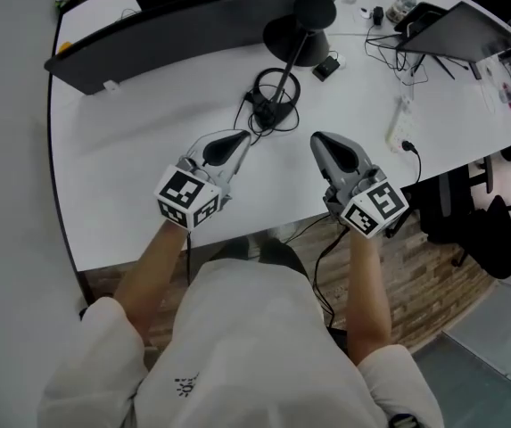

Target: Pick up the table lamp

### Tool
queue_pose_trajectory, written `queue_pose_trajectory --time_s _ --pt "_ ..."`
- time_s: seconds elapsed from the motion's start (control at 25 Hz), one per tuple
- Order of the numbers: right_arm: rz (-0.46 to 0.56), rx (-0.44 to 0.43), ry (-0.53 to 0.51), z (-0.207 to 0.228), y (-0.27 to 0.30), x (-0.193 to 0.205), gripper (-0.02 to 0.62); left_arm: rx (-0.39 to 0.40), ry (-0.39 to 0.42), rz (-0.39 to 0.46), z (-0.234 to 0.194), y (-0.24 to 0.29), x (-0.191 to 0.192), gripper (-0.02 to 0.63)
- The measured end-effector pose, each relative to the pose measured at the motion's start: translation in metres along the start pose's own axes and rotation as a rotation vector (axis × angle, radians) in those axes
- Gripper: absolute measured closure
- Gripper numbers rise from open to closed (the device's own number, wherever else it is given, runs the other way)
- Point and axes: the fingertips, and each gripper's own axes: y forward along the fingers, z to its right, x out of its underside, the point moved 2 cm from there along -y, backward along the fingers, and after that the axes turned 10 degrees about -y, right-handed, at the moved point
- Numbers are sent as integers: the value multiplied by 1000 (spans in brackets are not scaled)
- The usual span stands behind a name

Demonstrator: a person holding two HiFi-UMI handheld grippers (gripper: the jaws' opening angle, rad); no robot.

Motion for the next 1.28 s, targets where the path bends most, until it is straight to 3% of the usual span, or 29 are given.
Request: queue_pose_trajectory --time_s 0.28,0.36,0.48,0.64,0.8,0.84,0.88,1.12,1.28 --pt "20 -63 6 29 19 5 594 20 68 -24 -18 39 2 611" --pt "26 -99 22 38 23 8 592 54 51 -56 -28 49 6 558" --pt "21 -128 24 49 31 13 591 90 24 -83 -45 62 8 535" --pt "-26 -130 -25 59 42 23 589 147 51 -123 -54 82 11 472" --pt "-34 -121 -27 64 52 27 582 184 75 -140 -59 94 15 460" --pt "-34 -121 -21 64 54 28 525 186 73 -138 -61 96 15 460" --pt "-34 -122 -16 64 55 28 506 189 71 -138 -62 97 15 459" --pt "-14 -148 -11 60 66 31 501 256 100 -176 -66 108 23 445" --pt "-18 -152 -22 63 79 33 456 291 113 -180 -65 116 21 442"
